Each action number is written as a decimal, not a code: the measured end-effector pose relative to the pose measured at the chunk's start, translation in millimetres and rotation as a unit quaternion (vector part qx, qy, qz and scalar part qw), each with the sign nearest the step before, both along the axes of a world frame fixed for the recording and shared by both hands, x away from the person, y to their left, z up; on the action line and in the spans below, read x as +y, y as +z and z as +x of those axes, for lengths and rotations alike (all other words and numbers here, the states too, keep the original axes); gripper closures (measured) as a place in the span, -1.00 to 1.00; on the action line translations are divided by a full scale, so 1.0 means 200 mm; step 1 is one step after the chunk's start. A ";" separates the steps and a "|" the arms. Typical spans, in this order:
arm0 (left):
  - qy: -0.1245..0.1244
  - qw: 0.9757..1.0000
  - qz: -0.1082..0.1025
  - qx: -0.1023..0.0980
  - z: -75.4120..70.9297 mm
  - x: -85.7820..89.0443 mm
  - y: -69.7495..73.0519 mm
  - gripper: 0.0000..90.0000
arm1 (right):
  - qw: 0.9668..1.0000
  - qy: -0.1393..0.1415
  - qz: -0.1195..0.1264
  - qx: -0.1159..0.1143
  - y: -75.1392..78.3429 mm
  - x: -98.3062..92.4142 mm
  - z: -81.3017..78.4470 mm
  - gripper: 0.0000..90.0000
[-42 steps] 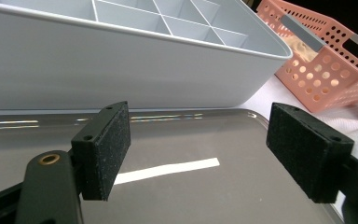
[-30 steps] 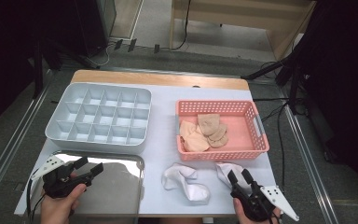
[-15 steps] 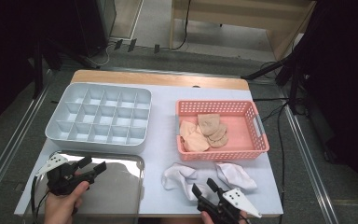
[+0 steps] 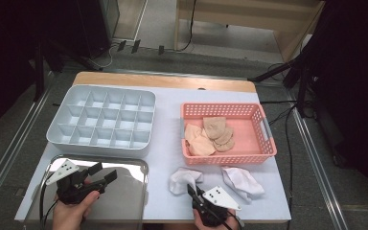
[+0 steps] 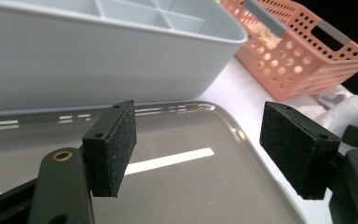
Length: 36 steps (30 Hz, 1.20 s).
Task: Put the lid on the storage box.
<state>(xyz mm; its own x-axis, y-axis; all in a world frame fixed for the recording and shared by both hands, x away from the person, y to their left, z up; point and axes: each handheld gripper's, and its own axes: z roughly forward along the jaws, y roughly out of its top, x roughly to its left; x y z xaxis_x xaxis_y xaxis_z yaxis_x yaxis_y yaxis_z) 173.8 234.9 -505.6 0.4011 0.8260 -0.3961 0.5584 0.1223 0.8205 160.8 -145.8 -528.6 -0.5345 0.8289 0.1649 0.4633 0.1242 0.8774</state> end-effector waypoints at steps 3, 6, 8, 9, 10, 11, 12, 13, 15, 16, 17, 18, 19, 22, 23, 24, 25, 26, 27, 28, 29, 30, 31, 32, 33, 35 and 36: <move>-0.010 1.000 -0.001 -0.008 -0.01 -0.04 0.03 -0.37 | 1.000 0.007 0.017 -0.005 0.05 -0.07 -0.01 0.95; -0.023 1.000 0.002 -0.014 -0.03 -0.08 0.05 -0.36 | 1.000 0.003 0.024 -0.012 0.11 -0.15 -0.04 0.95; -0.030 0.999 0.004 -0.016 -0.03 -0.10 0.05 -0.36 | 1.000 0.009 0.025 -0.012 0.14 -0.20 -0.05 0.95; -0.033 0.999 0.005 -0.016 -0.04 -0.12 0.05 -0.36 | 1.000 0.009 0.027 -0.013 0.15 -0.23 -0.06 0.95; -0.037 0.999 0.006 -0.016 -0.04 -0.13 0.05 -0.35 | 0.999 0.007 0.029 -0.015 0.16 -0.25 -0.07 0.95; -0.041 0.999 0.008 -0.016 -0.05 -0.14 0.05 -0.35 | 0.999 0.007 0.031 -0.014 0.17 -0.26 -0.08 0.95; -0.046 0.999 0.008 -0.017 -0.05 -0.16 0.05 -0.35 | 0.999 0.009 0.033 -0.015 0.17 -0.27 -0.09 0.95; -0.050 0.999 0.008 -0.018 -0.06 -0.17 0.05 -0.34 | 0.999 0.010 0.032 -0.014 0.17 -0.27 -0.09 0.95; -0.057 0.998 0.010 -0.019 -0.06 -0.21 0.05 -0.34 | 0.999 0.014 0.032 -0.002 0.15 -0.25 -0.08 0.95; -0.063 0.998 0.012 -0.017 -0.06 -0.22 0.05 -0.34 | 0.999 0.018 0.029 0.007 0.13 -0.23 -0.06 0.92; -0.067 0.998 0.014 -0.016 -0.06 -0.23 0.04 -0.34 | 0.999 0.022 0.027 0.015 0.11 -0.20 -0.04 0.82; -0.069 0.997 0.015 -0.015 -0.06 -0.24 0.04 -0.34 | 0.999 0.026 0.028 0.010 0.08 -0.18 -0.03 0.64; -0.068 0.997 0.016 -0.015 -0.06 -0.24 0.03 -0.34 | 0.999 0.028 0.033 0.004 0.06 -0.16 -0.01 0.42; -0.067 0.998 0.015 -0.012 -0.06 -0.24 0.03 -0.34 | 0.999 0.020 0.050 -0.009 0.08 -0.16 -0.01 0.20; -0.063 0.998 0.015 -0.012 -0.06 -0.23 0.03 -0.34 | 0.998 0.012 0.057 -0.014 0.10 -0.19 -0.02 0.13; -0.062 0.998 0.014 -0.011 -0.05 -0.22 0.03 -0.34 | 0.998 0.003 0.060 -0.022 0.12 -0.22 -0.02 0.13; -0.060 0.998 0.014 -0.010 -0.05 -0.21 0.02 -0.33 | 0.998 -0.015 0.060 -0.032 0.13 -0.26 -0.03 0.12; -0.058 0.998 0.012 -0.009 -0.05 -0.21 0.02 -0.33 | 0.997 -0.039 0.056 -0.042 0.14 -0.31 -0.03 0.11; -0.056 0.998 0.013 -0.010 -0.05 -0.20 0.02 -0.33 | 0.996 -0.067 0.047 -0.046 0.15 -0.36 -0.03 0.07; -0.054 0.998 0.013 -0.010 -0.05 -0.20 0.02 -0.33 | 0.993 -0.102 0.025 -0.051 0.15 -0.42 -0.03 0.00; -0.054 0.998 0.013 -0.010 -0.05 -0.20 0.02 -0.33 | 0.991 -0.123 0.005 -0.056 0.14 -0.45 -0.02 -0.03; -0.054 0.998 0.012 -0.010 -0.05 -0.20 0.02 -0.33 | 0.988 -0.147 -0.007 -0.050 0.13 -0.48 -0.01 -0.06; -0.055 0.998 0.012 -0.010 -0.05 -0.19 0.03 -0.33 | 0.987 -0.157 -0.003 -0.040 0.11 -0.51 0.00 -0.12; -0.055 0.998 0.012 -0.010 -0.05 -0.19 0.03 -0.33 | 0.986 -0.163 -0.001 -0.030 0.09 -0.53 0.02 -0.17; -0.053 0.998 0.012 -0.009 -0.04 -0.19 0.02 -0.33 | 0.987 -0.162 -0.009 -0.020 0.07 -0.54 0.04 -0.18; -0.053 0.998 0.013 -0.009 -0.04 -0.19 0.02 -0.33 | 0.987 -0.158 -0.040 0.004 0.01 -0.52 0.08 -0.19; -0.053 0.998 0.013 -0.008 -0.04 -0.19 0.02 -0.33 | 0.985 -0.163 -0.062 0.001 -0.02 -0.51 0.09 -0.17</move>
<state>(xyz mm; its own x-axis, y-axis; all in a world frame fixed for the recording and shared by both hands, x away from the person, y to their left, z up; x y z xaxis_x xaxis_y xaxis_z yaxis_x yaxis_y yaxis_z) 165.8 196.6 -501.2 0.4933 0.7882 -0.3680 0.5534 0.0420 0.8318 179.4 -248.4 -531.8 -0.2361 0.9703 0.0527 0.4980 0.0742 0.8640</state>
